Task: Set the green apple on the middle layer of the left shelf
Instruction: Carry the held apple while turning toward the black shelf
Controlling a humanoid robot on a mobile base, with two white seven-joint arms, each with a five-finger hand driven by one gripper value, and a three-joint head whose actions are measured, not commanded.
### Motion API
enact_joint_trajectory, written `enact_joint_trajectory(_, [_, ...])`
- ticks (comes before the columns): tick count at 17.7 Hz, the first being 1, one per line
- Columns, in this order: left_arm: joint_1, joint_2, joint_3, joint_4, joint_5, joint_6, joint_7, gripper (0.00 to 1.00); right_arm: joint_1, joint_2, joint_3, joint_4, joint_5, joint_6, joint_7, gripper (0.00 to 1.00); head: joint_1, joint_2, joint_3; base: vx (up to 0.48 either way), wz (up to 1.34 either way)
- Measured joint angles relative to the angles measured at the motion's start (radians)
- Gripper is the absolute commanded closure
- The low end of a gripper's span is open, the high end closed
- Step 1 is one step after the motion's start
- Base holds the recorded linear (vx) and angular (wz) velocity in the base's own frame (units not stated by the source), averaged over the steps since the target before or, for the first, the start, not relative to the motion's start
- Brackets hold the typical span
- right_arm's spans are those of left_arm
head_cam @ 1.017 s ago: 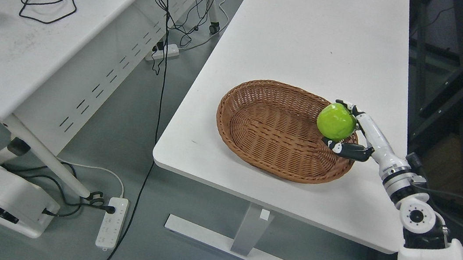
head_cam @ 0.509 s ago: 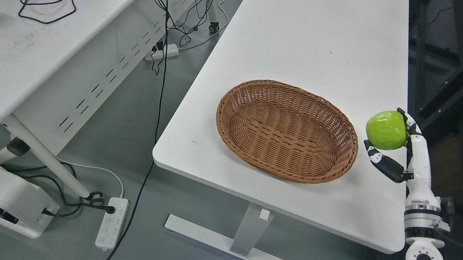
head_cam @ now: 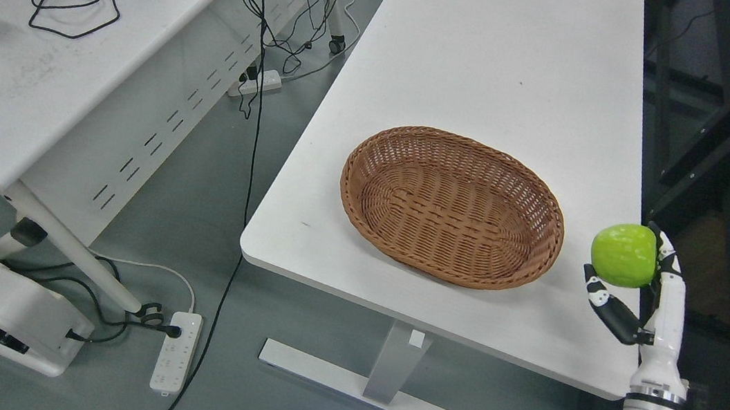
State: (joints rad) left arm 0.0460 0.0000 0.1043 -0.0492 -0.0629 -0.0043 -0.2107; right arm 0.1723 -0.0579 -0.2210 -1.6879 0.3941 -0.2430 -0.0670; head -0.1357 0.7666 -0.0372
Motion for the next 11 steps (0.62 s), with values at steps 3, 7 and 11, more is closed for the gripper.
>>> enact_joint_trajectory(3, [0.000, 0.000, 0.000, 0.000, 0.000, 0.000, 0.000, 0.00, 0.020, 0.016, -0.008, -0.008, -0.001, -0.006, -0.004, 1.00, 0.0000, 0.000, 0.000, -0.023, 0.00])
enact_joint_trajectory(7, [0.000, 0.000, 0.000, 0.000, 0.000, 0.000, 0.000, 0.00, 0.034, 0.030, -0.015, -0.016, -0.003, -0.007, -0.004, 1.00, 0.0000, 0.000, 0.000, -0.073, -0.02])
enact_joint_trajectory(11, [0.000, 0.000, 0.000, 0.000, 0.000, 0.000, 0.000, 0.00, 0.045, 0.039, -0.019, -0.021, -0.005, -0.010, -0.005, 1.00, 0.0000, 0.000, 0.000, -0.136, -0.04])
